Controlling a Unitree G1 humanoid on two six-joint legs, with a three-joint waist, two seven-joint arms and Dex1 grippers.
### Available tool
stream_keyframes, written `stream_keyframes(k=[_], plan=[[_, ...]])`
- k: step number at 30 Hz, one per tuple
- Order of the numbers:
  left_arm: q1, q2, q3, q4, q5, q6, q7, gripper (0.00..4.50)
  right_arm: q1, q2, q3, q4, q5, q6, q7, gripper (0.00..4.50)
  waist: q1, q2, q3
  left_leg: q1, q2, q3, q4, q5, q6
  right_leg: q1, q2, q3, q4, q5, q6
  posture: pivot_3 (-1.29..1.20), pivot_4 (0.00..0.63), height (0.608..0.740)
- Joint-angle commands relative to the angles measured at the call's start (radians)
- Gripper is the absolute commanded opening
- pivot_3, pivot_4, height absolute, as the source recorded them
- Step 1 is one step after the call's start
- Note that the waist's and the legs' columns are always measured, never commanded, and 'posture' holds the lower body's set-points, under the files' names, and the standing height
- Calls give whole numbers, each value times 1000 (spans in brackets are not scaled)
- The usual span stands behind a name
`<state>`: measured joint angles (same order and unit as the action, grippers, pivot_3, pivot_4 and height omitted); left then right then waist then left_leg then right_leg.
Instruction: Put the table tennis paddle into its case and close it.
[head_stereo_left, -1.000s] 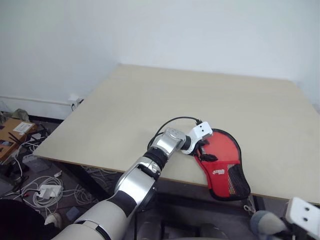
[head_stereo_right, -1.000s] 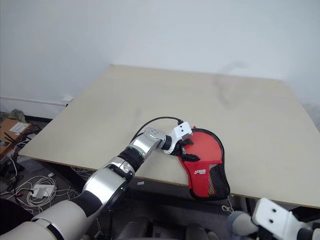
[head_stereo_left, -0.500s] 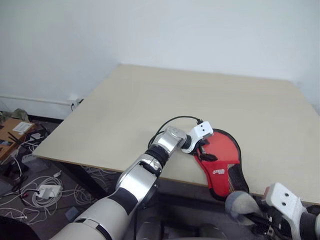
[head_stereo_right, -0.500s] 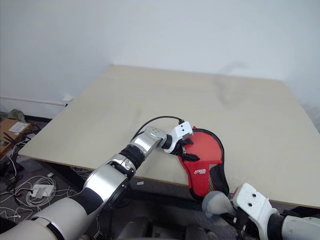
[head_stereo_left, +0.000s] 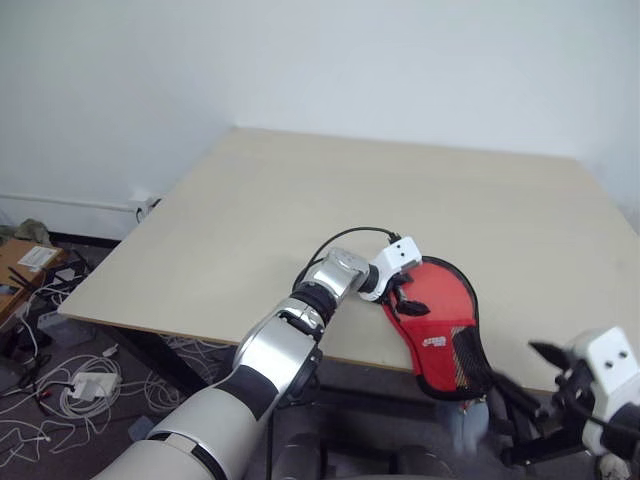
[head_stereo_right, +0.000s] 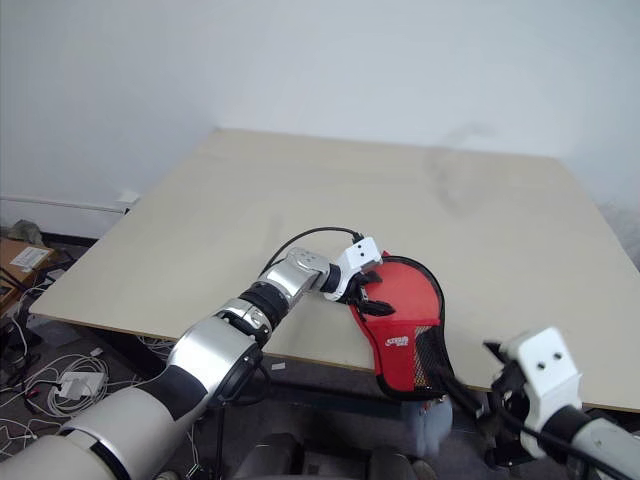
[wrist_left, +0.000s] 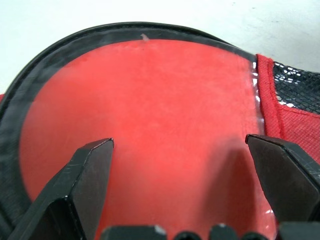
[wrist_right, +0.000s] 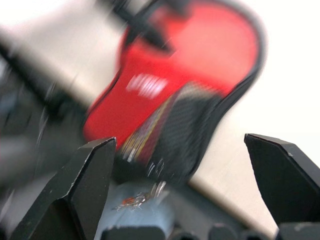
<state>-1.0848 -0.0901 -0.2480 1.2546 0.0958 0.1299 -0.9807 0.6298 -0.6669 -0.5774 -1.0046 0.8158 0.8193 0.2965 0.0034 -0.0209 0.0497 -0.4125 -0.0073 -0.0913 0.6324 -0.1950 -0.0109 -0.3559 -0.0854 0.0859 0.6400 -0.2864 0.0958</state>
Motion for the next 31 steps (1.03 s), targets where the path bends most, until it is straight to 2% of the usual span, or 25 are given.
stream_keyframes(k=[1, 4, 7, 11, 18, 23, 28, 31], plan=[[-45, 23, 65, -3, -44, -22, -62, 4500, -190, 125, 49, 70, 71, 8, -199, 4492, -3, 0, 1, 1, 0, 1, -1, 0, 0, 0, -1, 1, 0, 0, 0, 0, 0, 740], [-58, 24, 98, -2, -62, -17, -87, 4500, -276, 177, 71, 115, 74, 30, -265, 4492, 1, 4, 3, -1, 1, 1, -2, 1, 1, -2, 0, 0, 0, 1, -2, 0, 0, 740], [-78, 61, 154, -7, -95, -15, -123, 4500, -404, 219, 177, 189, 14, 46, -337, 4492, 0, 4, 3, -4, 0, 1, -3, 4, 6, -3, 1, 1, 0, 3, 1, 0, 0, 740], [-88, 111, 194, -16, -115, -21, -163, 4500, -488, 214, 227, 237, 5, 71, -338, 4492, -1, 7, 4, -4, 0, 2, -4, 4, 7, -5, 1, 2, 1, 3, 1, 0, 0, 740], [-22, 263, 213, -48, -112, -30, -180, 4500, -565, 143, 297, 314, -14, 76, -212, 4492, -4, 7, 5, -3, 0, 2, -4, 5, 7, -3, 2, 3, 1, 3, 1, 0, 0, 740], [46, 391, 219, -125, -119, 12, -200, 4500, -724, 99, 344, 461, -49, 53, -100, 4492, -17, 7, 6, -1, 1, 2, -4, 5, 8, -2, 2, 3, 3, 3, 0, 0, 0, 740], [131, 452, 206, -208, -112, 25, -159, 4500, -840, 63, 438, 622, -145, 1, 22, 4492, -15, 6, 6, -1, 1, 1, -3, 6, 9, -2, 2, 2, 2, 4, 0, 0, 0, 740], [192, 471, 201, -291, -120, 70, -155, 4500, -908, 78, 438, 677, -151, -12, 57, 4492, -16, 6, 6, -1, 0, 1, -4, 6, 9, -2, 2, 3, 2, 5, -2, 0, 0, 740]])
